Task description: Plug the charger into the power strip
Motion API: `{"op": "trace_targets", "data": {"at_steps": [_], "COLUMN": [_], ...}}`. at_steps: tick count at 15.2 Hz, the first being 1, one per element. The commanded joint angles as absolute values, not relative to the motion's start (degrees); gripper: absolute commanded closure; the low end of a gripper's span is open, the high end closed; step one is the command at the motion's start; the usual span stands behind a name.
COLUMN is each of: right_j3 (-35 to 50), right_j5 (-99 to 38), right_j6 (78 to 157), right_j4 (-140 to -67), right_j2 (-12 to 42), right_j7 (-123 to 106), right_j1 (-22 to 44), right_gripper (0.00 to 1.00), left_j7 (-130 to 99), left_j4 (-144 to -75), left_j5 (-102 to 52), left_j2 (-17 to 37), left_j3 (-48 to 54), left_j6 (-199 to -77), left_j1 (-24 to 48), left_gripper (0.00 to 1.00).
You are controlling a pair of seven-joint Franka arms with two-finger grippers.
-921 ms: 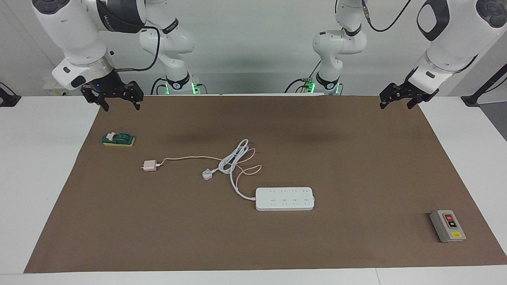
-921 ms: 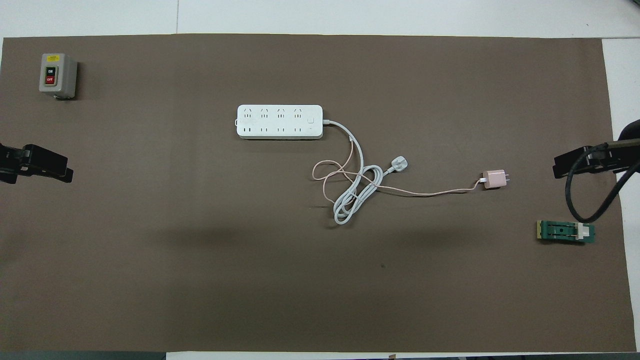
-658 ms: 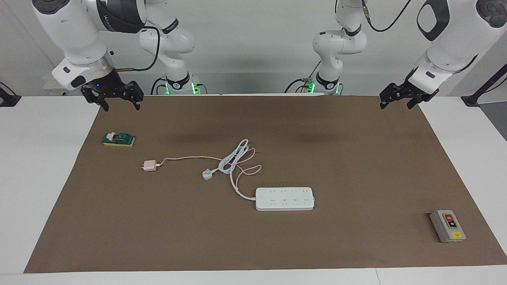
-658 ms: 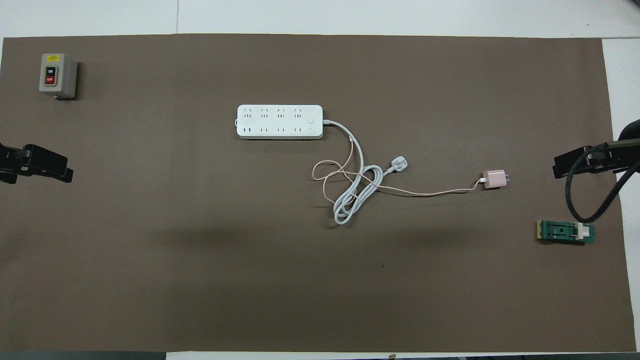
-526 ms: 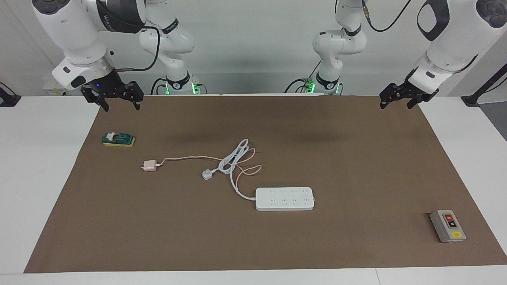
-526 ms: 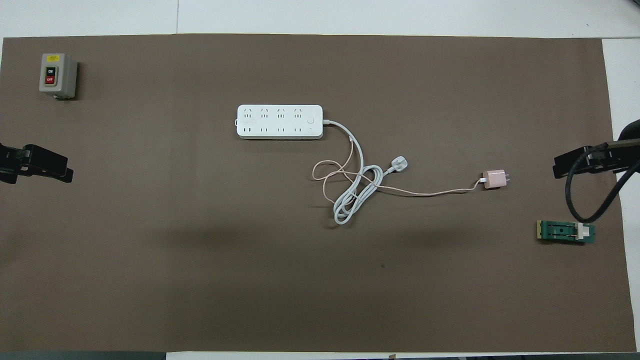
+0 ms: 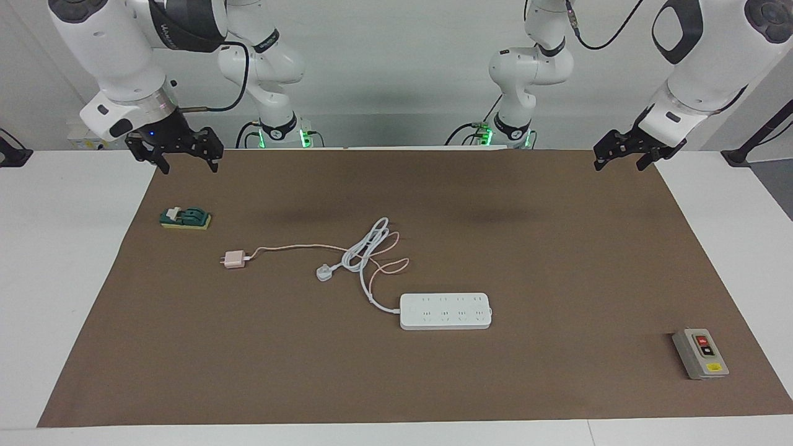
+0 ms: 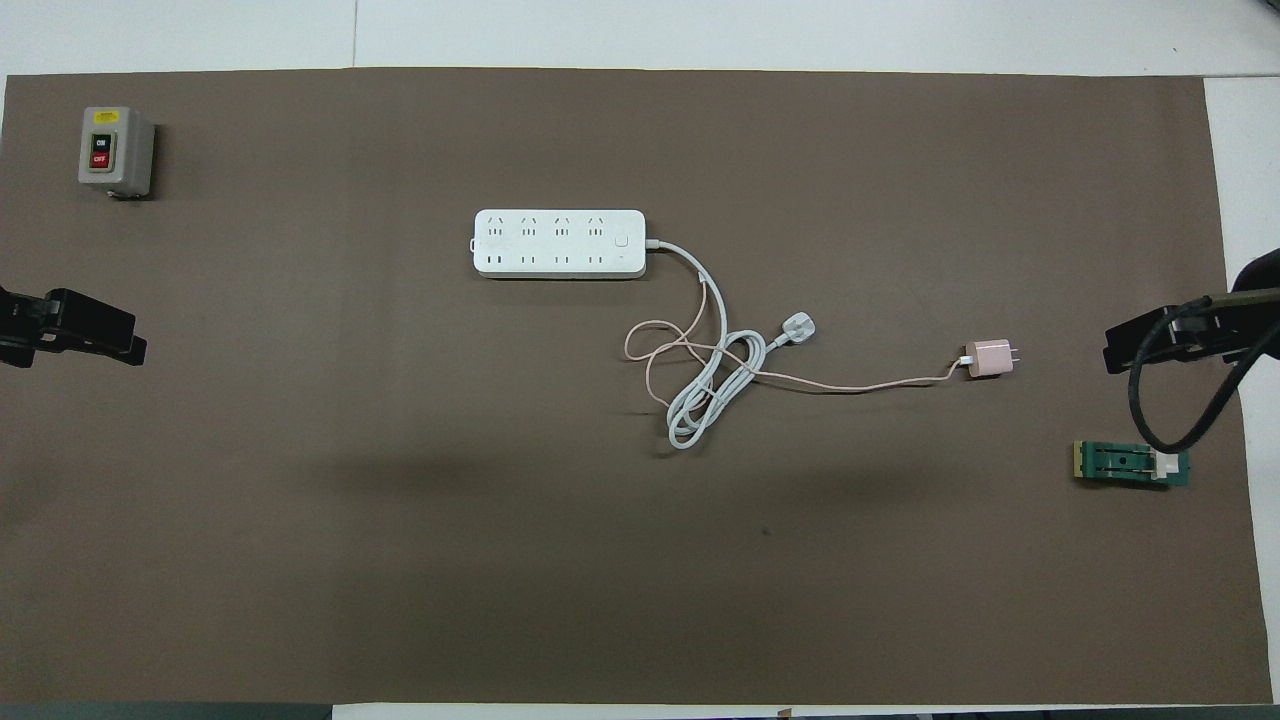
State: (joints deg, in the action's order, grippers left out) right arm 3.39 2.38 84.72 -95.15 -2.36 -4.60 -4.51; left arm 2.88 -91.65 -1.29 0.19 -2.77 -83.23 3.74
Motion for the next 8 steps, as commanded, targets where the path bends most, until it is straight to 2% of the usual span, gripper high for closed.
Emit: {"op": "trace_targets", "data": {"at_steps": [1,4,8], "right_j3": [3.87,3.87,3.78], "right_j5": [1.23,0.88,-2.09], "right_j6": [83.32,84.02,88.31], "right_j4": [-95.1,-95.18,-97.2], "right_j2": [-3.08,-2.99,-2.99], "right_j7": [-4.4,-1.42,16.47], "right_j1": [-4.83,-5.1,-5.62], "right_gripper": [0.0,0.0,0.02], "left_j7": [3.52,3.52,3.25], "left_j4": [-92.64,-92.64,-92.64], "left_j5": [-0.97,-0.97,-0.97], "left_j2": [-0.79,-0.79,-0.79], "left_j3": [-2.29,-2.29,-2.29], "left_j6": [-84.02,-84.02,-84.11], "left_j1": [2.99,2.99,2.99], "left_gripper": [0.0,0.0,0.0]}}
